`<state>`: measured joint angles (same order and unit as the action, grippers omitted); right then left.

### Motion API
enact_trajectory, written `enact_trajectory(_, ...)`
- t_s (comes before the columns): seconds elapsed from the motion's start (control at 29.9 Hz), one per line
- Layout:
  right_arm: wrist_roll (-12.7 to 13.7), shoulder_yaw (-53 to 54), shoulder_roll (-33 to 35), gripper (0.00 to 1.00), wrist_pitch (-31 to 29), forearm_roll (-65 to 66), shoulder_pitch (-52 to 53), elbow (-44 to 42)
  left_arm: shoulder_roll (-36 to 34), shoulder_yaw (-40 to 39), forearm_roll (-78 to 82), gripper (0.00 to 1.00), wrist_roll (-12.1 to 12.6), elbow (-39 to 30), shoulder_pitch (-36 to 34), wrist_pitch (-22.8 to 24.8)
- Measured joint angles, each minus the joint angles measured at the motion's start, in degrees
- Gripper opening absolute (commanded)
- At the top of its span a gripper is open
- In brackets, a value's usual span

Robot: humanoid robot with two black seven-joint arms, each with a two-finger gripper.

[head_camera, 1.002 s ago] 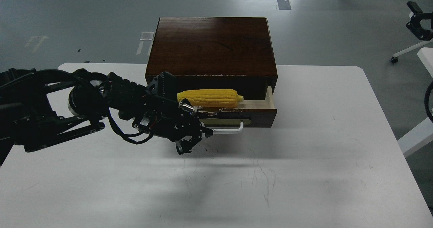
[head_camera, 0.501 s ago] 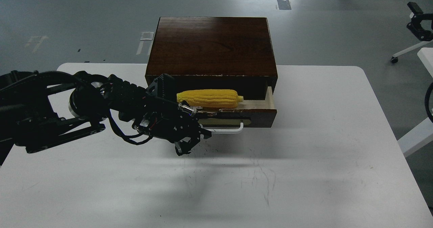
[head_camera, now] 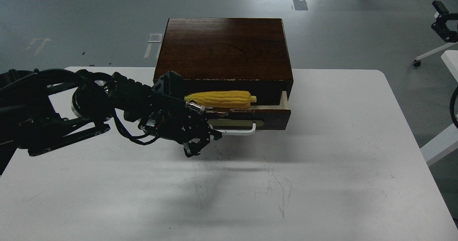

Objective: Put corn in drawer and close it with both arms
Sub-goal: 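Push the drawer front with the left hand into the box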

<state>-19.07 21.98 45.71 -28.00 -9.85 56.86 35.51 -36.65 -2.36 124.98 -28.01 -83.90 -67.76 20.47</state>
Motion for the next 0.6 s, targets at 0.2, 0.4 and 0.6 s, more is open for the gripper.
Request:
enact_trajectory(0.2, 0.00, 0.00, 0.00, 1.00, 0.00, 0.00, 0.00, 0.14, 1.19, -0.10, 0.00, 0.00, 0.00, 2.18, -0.06, -0.14)
enact_trajectory(0.4, 0.00, 0.07, 0.00, 1.00, 0.00, 0.00, 0.00, -0.38, 2.25, -0.10, 0.01, 0.00, 0.00, 3.96, 0.00, -0.37)
enact_trajectory(0.6, 0.00, 0.16, 0.00, 1.00, 0.00, 0.00, 0.00, -0.43, 3.45, -0.10, 0.02, 0.00, 0.00, 5.80, -0.54, -0.72)
